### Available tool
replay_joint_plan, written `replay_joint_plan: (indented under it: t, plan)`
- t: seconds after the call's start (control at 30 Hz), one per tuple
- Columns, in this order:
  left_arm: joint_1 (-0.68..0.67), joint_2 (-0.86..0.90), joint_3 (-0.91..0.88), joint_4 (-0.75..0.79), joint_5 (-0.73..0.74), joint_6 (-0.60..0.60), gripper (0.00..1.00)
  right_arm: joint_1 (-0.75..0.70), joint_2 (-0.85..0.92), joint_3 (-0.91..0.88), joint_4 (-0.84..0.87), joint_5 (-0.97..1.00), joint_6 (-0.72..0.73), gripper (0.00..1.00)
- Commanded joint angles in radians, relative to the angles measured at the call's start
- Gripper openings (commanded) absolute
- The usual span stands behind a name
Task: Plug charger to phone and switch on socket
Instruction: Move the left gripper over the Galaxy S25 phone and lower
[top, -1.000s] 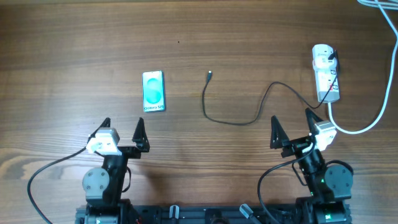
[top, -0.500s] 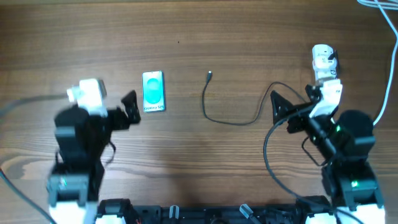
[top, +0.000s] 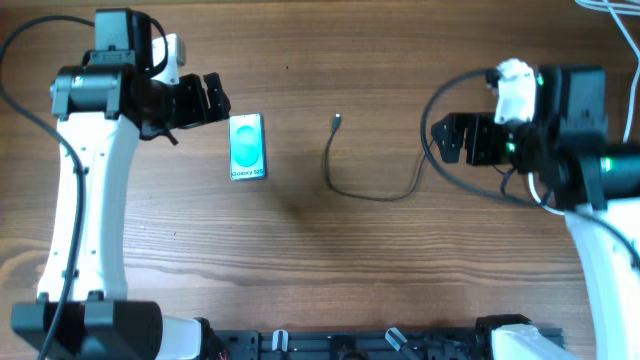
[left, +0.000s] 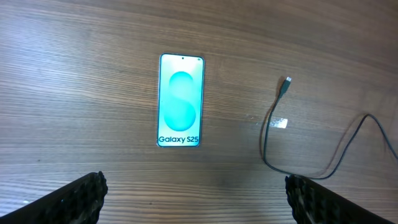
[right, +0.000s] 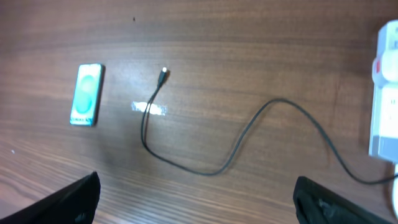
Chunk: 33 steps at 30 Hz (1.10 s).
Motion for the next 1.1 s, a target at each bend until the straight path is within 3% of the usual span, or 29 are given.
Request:
replay_joint_plan:
  t: [0.0, 0.13, 0.47, 0.6, 0.73, 1.07]
  plan:
    - [0.006, 0.035, 0.019, 0.018, 0.06, -0.003, 1.0, 0.003, 0.073, 0.064, 0.015, -0.013, -0.108, 1.0]
    - [-0.033, 0.134, 0.018, 0.011, -0.029, -0.093, 1.0, 0.003, 0.099, 0.064, 0.056, -0.024, 0.023, 1.0]
    - [-0.182, 0.427, 0.018, 0.074, -0.206, -0.077, 1.0, 0.003, 0.1, 0.063, 0.056, -0.02, 0.008, 1.0]
    - [-0.173, 0.458, 0.018, 0.114, -0.233, -0.075, 1.0, 0.003, 0.1, 0.061, 0.056, -0.019, 0.007, 1.0]
    - [-0.173, 0.492, 0.006, 0.157, -0.233, 0.018, 1.0, 0.003, 0.109, 0.06, 0.053, -0.016, 0.007, 1.0]
    - [-0.173, 0.523, -0.057, 0.251, -0.233, 0.055, 0.99, 0.003, 0.115, 0.06, 0.04, -0.012, 0.007, 1.0]
